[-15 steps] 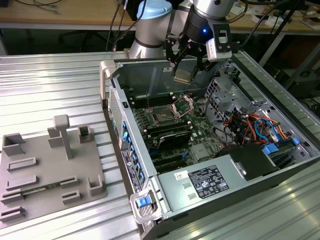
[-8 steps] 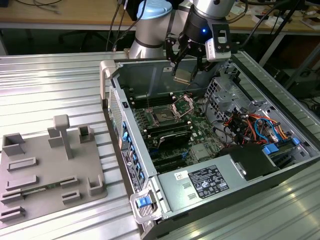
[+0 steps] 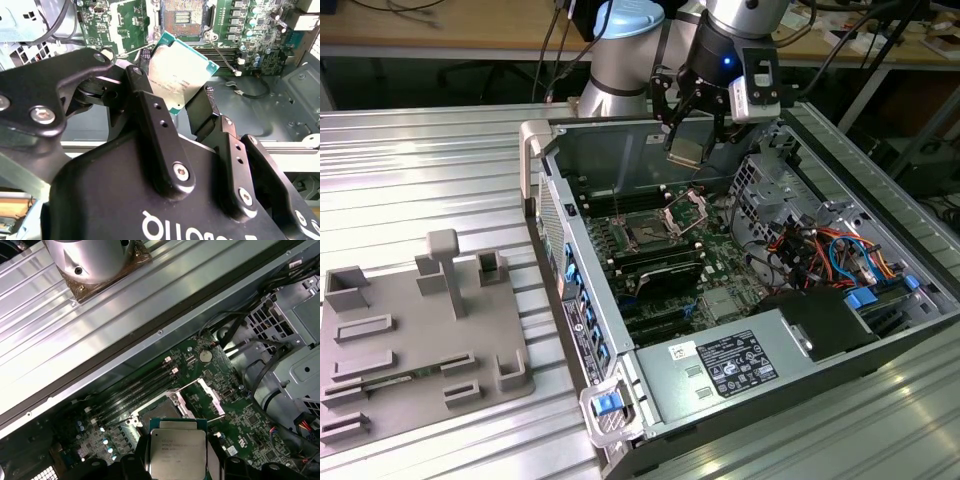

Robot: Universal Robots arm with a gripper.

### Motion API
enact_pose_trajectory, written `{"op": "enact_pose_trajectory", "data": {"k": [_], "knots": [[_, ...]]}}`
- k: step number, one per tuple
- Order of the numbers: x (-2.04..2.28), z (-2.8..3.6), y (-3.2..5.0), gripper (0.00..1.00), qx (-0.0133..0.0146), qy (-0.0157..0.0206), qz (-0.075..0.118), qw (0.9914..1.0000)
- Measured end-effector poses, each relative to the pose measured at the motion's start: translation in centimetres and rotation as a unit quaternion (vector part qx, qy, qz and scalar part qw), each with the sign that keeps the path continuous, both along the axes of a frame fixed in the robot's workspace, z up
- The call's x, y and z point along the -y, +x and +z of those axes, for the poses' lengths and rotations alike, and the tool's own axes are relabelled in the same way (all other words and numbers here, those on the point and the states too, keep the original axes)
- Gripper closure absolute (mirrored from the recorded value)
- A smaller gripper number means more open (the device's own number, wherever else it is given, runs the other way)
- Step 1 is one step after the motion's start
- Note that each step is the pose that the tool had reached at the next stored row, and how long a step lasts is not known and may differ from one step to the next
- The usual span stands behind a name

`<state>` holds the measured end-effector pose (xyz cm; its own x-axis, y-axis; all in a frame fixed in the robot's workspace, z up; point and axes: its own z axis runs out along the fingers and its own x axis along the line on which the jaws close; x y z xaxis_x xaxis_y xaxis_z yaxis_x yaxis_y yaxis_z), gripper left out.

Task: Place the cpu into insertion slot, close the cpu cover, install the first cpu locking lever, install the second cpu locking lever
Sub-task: 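Place the cpu into insertion slot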

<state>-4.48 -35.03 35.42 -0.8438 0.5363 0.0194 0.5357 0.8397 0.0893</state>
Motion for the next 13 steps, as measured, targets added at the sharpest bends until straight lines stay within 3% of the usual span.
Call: {"op": "enact_pose_trajectory", "data": {"k": [13], "knots": [[0.0, -0.18, 0.0, 0.45, 0.0, 0.0, -0.009, 0.99996]]}}
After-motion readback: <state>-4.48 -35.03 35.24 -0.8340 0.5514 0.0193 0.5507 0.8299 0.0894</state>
